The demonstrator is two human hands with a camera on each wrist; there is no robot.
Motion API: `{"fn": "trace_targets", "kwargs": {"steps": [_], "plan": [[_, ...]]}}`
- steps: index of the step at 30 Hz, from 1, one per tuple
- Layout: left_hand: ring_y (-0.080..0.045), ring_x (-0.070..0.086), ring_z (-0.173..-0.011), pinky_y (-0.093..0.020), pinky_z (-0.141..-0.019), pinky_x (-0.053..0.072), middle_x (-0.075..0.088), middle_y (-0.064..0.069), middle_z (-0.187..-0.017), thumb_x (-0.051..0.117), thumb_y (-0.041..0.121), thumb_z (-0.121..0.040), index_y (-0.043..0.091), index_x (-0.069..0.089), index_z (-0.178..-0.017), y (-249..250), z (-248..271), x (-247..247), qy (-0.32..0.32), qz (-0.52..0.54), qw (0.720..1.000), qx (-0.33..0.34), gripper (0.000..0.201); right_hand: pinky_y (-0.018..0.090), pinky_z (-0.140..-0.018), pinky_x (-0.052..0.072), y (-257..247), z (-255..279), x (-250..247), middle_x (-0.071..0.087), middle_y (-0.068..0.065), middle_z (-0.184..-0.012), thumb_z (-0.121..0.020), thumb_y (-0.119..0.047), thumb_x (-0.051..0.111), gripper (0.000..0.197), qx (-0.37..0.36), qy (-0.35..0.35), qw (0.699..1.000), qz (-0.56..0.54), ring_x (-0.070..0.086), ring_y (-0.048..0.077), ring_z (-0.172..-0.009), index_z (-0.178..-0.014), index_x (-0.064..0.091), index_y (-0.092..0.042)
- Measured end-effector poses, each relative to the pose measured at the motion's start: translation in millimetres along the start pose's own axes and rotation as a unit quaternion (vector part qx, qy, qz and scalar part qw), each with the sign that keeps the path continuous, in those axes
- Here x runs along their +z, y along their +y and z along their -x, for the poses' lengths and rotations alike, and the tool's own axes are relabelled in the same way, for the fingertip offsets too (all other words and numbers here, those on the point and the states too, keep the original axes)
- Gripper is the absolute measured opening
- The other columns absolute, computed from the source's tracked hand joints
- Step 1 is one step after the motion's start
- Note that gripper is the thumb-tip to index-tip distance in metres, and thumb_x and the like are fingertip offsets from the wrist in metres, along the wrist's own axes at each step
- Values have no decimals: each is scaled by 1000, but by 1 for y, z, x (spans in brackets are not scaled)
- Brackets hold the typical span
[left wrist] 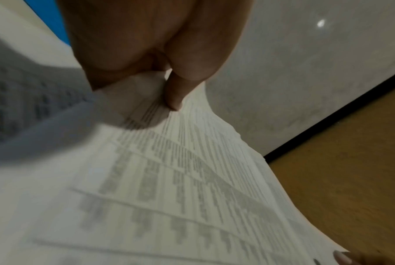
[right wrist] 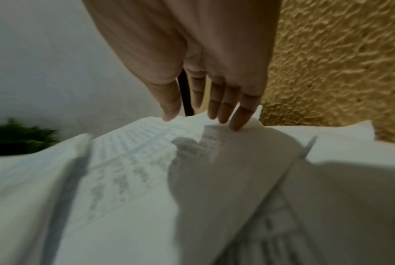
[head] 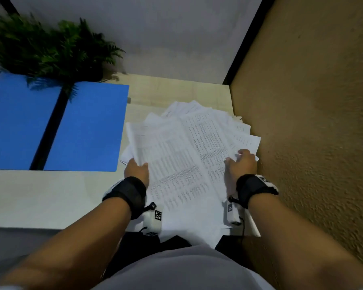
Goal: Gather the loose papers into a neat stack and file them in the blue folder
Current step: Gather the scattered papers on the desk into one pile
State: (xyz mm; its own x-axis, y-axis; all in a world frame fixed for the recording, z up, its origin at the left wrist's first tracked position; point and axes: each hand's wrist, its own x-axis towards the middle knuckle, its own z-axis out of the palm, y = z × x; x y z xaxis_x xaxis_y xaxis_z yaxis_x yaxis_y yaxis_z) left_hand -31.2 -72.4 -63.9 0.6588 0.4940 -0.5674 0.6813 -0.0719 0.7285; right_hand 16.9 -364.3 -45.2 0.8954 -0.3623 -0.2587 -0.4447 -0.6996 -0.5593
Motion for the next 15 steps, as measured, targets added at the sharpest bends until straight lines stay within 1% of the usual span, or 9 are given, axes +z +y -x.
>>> {"fn": "trace_targets", "kwargs": {"steps": [2,6,8,9,10,11,12,13,15], "plan": [[-34,59,-112,-30,-83,43,60,-14,-128,55,17,-97,0,53,-128,-5,-2,-7,6,-13,1000,-1,35,42,-103,45,0,-5,-6,50,17,-136,-85,-30,70,59,27,-38,999,3,50,36,-125,-134,47,-7],[-26,59,-95,-30,-79,45,64,-9,-114,56,20,-97,5,57,-124,-9,2,-6,-28,8,999,27,31,36,-108,35,0,7,8,50,13,-142,-97,-8,54,43,48,-144,982,-112,46,31,-132,-139,47,-2],[-28,63,-99,-33,-84,50,66,-9,-118,58,24,-95,10,57,-125,-12,2,-1,-49,21,998,28,33,32,-98,38,3,16,18,59,17,-128,-97,-6,50,29,43,-164,979,-116,54,29,-118,-125,58,0],[-30,63,-103,-35,-87,51,65,-9,-120,59,25,-94,12,56,-127,-12,2,1,-62,27,997,24,36,31,-89,40,3,22,22,64,17,-112,-97,-5,50,20,38,-176,978,-109,58,28,-104,-110,63,0],[-30,63,-107,-38,-91,52,64,-9,-122,62,25,-92,14,54,-129,-12,4,2,-72,35,996,25,39,29,-79,41,1,30,22,63,15,-92,-97,-4,49,16,36,-196,974,-110,57,25,-88,-92,64,-3],[-29,62,-110,-40,-95,52,63,-9,-125,64,24,-91,15,51,-131,-13,5,4,-83,52,995,19,43,27,-68,40,1,36,22,57,11,-76,-97,-2,48,22,35,-216,969,-114,53,22,-74,-79,61,-5],[-29,60,-113,-43,-99,50,61,-8,-127,67,22,-89,15,47,-133,-12,7,6,-91,66,994,14,49,25,-60,41,1,43,22,55,10,-71,-97,-1,48,25,33,-235,964,-119,50,20,-66,-75,60,-6],[-28,59,-115,-44,-101,49,59,-7,-128,69,18,-87,14,42,-135,-13,8,8,-96,78,992,7,55,25,-57,46,-1,49,20,59,11,-73,-97,-2,50,22,27,-254,960,-111,52,20,-65,-79,63,-3],[-26,58,-112,-40,-100,48,55,-3,-122,70,6,-85,13,33,-139,-16,10,11,-93,76,993,6,66,28,-69,56,-3,56,17,66,13,-82,-96,-10,54,16,5,-271,960,-69,58,20,-71,-88,64,-1]]}}
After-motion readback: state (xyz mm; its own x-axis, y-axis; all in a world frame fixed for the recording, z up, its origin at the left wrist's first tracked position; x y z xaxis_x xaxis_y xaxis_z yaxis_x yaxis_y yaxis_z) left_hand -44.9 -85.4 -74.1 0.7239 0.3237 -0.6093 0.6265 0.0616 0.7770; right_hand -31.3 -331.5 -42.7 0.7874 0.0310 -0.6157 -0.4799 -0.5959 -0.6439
